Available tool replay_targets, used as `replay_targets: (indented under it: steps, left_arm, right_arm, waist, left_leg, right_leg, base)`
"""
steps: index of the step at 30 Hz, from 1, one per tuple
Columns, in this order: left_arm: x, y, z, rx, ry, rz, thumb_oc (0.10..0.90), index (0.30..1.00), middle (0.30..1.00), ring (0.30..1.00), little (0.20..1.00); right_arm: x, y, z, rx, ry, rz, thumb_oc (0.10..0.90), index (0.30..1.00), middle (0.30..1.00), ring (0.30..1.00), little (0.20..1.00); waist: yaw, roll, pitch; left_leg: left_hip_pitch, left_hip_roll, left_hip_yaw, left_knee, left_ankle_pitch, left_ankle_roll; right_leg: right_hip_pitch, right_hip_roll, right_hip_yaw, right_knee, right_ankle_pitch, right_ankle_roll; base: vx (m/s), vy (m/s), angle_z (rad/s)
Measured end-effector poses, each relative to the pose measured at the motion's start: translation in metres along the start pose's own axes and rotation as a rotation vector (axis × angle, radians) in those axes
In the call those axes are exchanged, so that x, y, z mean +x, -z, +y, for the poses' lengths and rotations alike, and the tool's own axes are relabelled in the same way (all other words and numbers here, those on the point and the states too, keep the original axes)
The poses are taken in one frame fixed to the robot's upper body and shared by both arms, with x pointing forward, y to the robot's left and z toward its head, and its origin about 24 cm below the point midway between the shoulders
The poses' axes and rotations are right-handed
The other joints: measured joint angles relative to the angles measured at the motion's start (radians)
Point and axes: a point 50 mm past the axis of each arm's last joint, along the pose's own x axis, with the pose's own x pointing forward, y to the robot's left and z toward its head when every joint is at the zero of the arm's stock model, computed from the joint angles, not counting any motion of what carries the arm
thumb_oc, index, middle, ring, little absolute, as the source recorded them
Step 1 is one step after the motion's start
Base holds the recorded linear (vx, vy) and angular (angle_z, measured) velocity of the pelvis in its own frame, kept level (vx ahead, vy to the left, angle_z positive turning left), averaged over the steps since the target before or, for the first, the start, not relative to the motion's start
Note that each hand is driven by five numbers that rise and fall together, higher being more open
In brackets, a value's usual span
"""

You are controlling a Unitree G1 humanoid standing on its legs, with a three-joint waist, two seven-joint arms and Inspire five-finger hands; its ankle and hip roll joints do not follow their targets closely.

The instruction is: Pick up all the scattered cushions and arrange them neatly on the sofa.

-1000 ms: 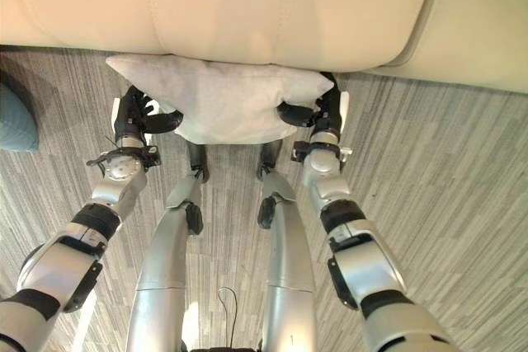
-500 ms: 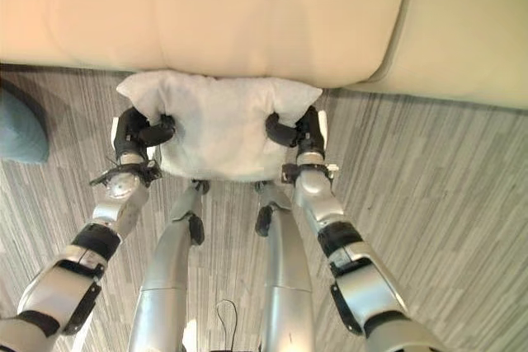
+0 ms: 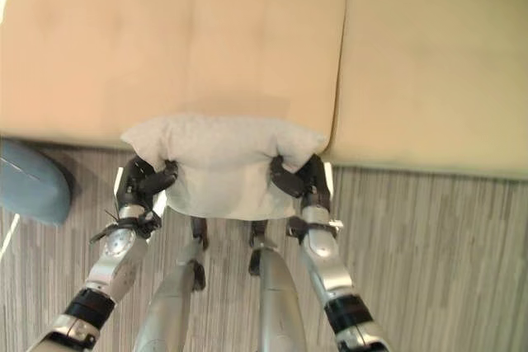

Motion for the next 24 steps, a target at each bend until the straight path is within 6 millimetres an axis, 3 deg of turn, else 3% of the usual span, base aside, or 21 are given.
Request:
replay_targets:
  steps: [5,7,8,11,14,17,19,20,21,23,24]
  left_arm:
    - [-0.015,0.009,0.004,0.017,0.061,0.033,0.400,0.300,0.300,0.300,0.300]
    - [-0.018,0.010,0.003,0.017,0.069,0.039,0.400,0.300,0.300,0.300,0.300]
    - [-0.025,0.010,0.004,0.014,0.093,0.036,0.400,0.300,0.300,0.300,0.300]
    - [-0.030,0.013,0.001,0.004,0.123,0.049,0.400,0.300,0.300,0.300,0.300]
    - [-0.036,0.019,0.002,0.004,0.123,0.073,0.400,0.300,0.300,0.300,0.300]
    - [-0.042,0.026,0.006,0.006,0.110,0.099,0.400,0.300,0.300,0.300,0.300]
    - [-0.045,0.029,0.009,0.012,0.098,0.118,0.400,0.300,0.300,0.300,0.300]
    - [-0.048,0.034,0.009,0.008,0.093,0.140,0.400,0.300,0.300,0.300,0.300]
    - [-0.049,0.035,0.009,0.008,0.092,0.144,0.400,0.300,0.300,0.300,0.300]
    - [-0.051,0.036,0.008,0.010,0.098,0.151,0.400,0.300,0.300,0.300,0.300]
    - [-0.053,0.041,0.008,0.027,0.107,0.174,0.400,0.300,0.300,0.300,0.300]
  right_arm:
    - [-0.020,0.006,-0.016,-0.017,0.018,0.013,0.400,0.300,0.300,0.300,0.300]
    - [-0.023,0.005,-0.018,-0.020,0.016,0.010,0.400,0.300,0.300,0.300,0.300]
    - [-0.028,0.002,-0.023,-0.021,0.020,-0.002,0.400,0.300,0.300,0.300,0.300]
    - [-0.032,0.001,-0.034,-0.074,0.021,-0.005,0.400,0.300,0.300,0.300,0.300]
    - [-0.036,0.001,-0.036,-0.091,0.016,-0.008,0.400,0.300,0.300,0.300,0.300]
    - [-0.040,0.004,-0.035,-0.108,0.006,0.001,0.400,0.300,0.300,0.300,0.300]
    - [-0.043,0.007,-0.033,-0.110,-0.004,0.017,0.400,0.300,0.300,0.300,0.300]
    - [-0.044,0.009,-0.036,-0.124,-0.003,0.030,0.400,0.300,0.300,0.300,0.300]
    - [-0.044,0.008,-0.037,-0.130,-0.003,0.030,0.400,0.300,0.300,0.300,0.300]
    - [-0.043,0.007,-0.039,-0.142,-0.004,0.029,0.400,0.300,0.300,0.300,0.300]
    - [-0.046,0.011,-0.040,-0.143,-0.001,0.052,0.400,0.300,0.300,0.300,0.300]
  waist:
    - [-0.017,0.008,-0.010]
    - [-0.019,0.013,-0.013]
    - [-0.025,0.018,-0.018]
    - [-0.029,0.026,-0.036]
    - [-0.030,0.030,-0.067]
    - [-0.027,0.008,-0.088]
    - [-0.020,-0.019,-0.096]
    - [-0.019,-0.024,-0.106]
    - [-0.018,-0.022,-0.113]
    - [-0.020,-0.005,-0.123]
    - [-0.031,-0.005,-0.136]
  left_leg:
    - [0.200,0.016,0.000,-0.074,0.000,-0.002]
    - [0.229,0.019,0.001,-0.089,-0.006,-0.007]
    - [0.289,0.026,0.007,-0.115,-0.006,-0.007]
    - [0.354,0.031,0.014,-0.137,-0.007,-0.008]
    - [0.390,0.033,0.027,-0.152,-0.007,-0.008]
    - [0.417,0.019,0.014,-0.124,-0.007,-0.008]
    - [0.391,0.003,-0.059,-0.032,-0.024,-0.018]
    - [0.375,-0.016,-0.133,0.003,-0.086,-0.017]
    - [0.379,-0.034,-0.182,-0.025,-0.095,-0.004]
    - [0.387,-0.047,-0.223,-0.063,-0.087,-0.003]
    - [0.403,-0.042,-0.205,-0.074,-0.099,0.017]
  right_leg:
    - [0.216,0.030,-0.010,-0.109,0.015,-0.003]
    - [0.245,0.037,-0.010,-0.127,0.014,-0.001]
    - [0.316,0.054,-0.007,-0.182,0.032,0.002]
    - [0.399,0.069,-0.002,-0.253,0.046,0.002]
    - [0.438,0.079,0.020,-0.297,0.059,0.003]
    - [0.463,0.085,0.071,-0.326,0.073,-0.003]
    - [0.487,0.068,0.109,-0.341,0.083,-0.010]
    - [0.498,0.060,0.145,-0.343,0.083,-0.010]
    - [0.498,0.064,0.165,-0.346,0.084,-0.009]
    - [0.493,0.090,0.196,-0.342,0.085,-0.004]
    - [0.491,0.108,0.225,-0.333,0.087,0.001]
  base:
    - [0.11,-0.058,-0.03]
    - [0.14,-0.087,-0.07]
    - [0.13,-0.068,-0.13]
    - [0.12,-0.047,-0.10]
    - [0.05,0.004,-0.22]
    - [-0.03,0.018,-0.47]
    - [0.01,0.062,-0.61]
    - [0.02,0.078,-0.63]
    - [0.04,0.108,-0.75]
    - [0.04,0.127,-0.76]
    - [0.03,0.165,-0.85]
